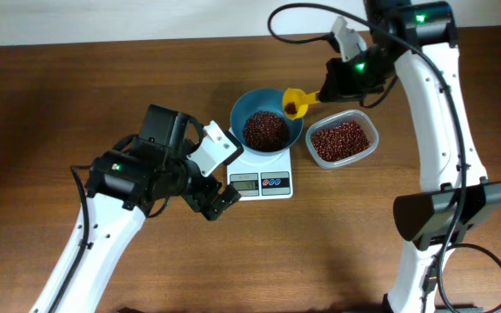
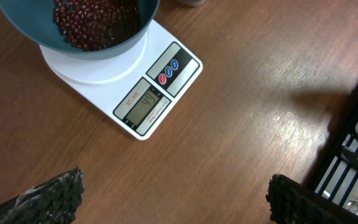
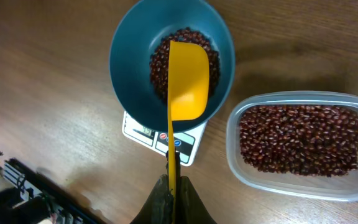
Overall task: Scoop item into bowl and weigh 50g on scale
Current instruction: 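Carry the filled scoop with the right gripper over the teal bowl, then tilt the scoop with the right gripper to pour beans into the bowl, then move the empty scoop with the right gripper back to the bean tub, then dip the scoop into the red beans with the right gripper and lift, then carry the filled scoop with the right gripper over the teal bowl, then lower and tilt the scoop into the bowl with the right gripper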
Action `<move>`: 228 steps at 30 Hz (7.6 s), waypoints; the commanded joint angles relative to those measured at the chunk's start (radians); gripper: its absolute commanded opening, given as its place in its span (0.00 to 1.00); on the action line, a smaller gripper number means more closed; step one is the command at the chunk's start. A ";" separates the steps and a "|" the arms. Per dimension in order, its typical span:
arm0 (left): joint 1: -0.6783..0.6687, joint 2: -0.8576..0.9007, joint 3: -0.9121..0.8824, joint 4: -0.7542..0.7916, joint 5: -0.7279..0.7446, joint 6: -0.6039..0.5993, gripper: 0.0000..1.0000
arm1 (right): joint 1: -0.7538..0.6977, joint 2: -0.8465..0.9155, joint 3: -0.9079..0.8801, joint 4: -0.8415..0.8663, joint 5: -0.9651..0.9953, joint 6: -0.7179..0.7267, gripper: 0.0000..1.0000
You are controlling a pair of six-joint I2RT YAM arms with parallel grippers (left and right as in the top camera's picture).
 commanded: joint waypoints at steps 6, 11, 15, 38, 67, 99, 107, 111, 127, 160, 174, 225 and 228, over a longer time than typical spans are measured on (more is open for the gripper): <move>-0.002 -0.002 0.014 -0.002 0.013 -0.010 0.99 | 0.063 -0.028 0.021 0.012 0.031 -0.058 0.04; -0.002 -0.002 0.014 -0.002 0.013 -0.010 0.99 | 0.067 -0.028 0.021 0.015 -0.002 -0.070 0.04; -0.002 -0.002 0.014 -0.002 0.013 -0.010 0.99 | 0.080 -0.028 0.014 0.012 0.084 -0.104 0.04; -0.002 -0.002 0.014 -0.002 0.013 -0.010 0.99 | 0.111 -0.027 0.008 0.041 0.133 -0.131 0.04; -0.002 -0.002 0.014 -0.002 0.013 -0.010 0.99 | 0.137 -0.026 0.000 0.015 0.159 -0.134 0.04; -0.002 -0.002 0.014 -0.002 0.013 -0.010 0.99 | 0.202 -0.017 -0.002 0.051 0.248 -0.039 0.04; -0.002 -0.002 0.014 -0.002 0.013 -0.010 0.99 | 0.217 -0.018 -0.002 0.053 0.275 -0.055 0.04; -0.002 -0.002 0.014 -0.002 0.013 -0.010 0.99 | 0.182 -0.018 -0.002 0.039 0.134 -0.068 0.04; -0.002 -0.002 0.014 -0.002 0.013 -0.010 0.99 | -0.205 -0.030 -0.002 -0.087 -0.041 -0.143 0.04; -0.002 -0.002 0.014 -0.002 0.013 -0.010 0.99 | -0.050 -0.030 -0.168 -0.048 0.496 0.052 0.04; -0.002 -0.002 0.014 -0.002 0.013 -0.010 0.99 | 0.092 -0.030 -0.150 -0.042 0.735 0.147 0.04; -0.002 -0.002 0.014 -0.002 0.013 -0.010 0.99 | 0.239 0.059 -0.092 0.151 0.396 -0.224 0.04; -0.002 -0.002 0.014 -0.002 0.013 -0.010 0.99 | 0.239 0.059 -0.113 0.194 0.395 -0.231 0.04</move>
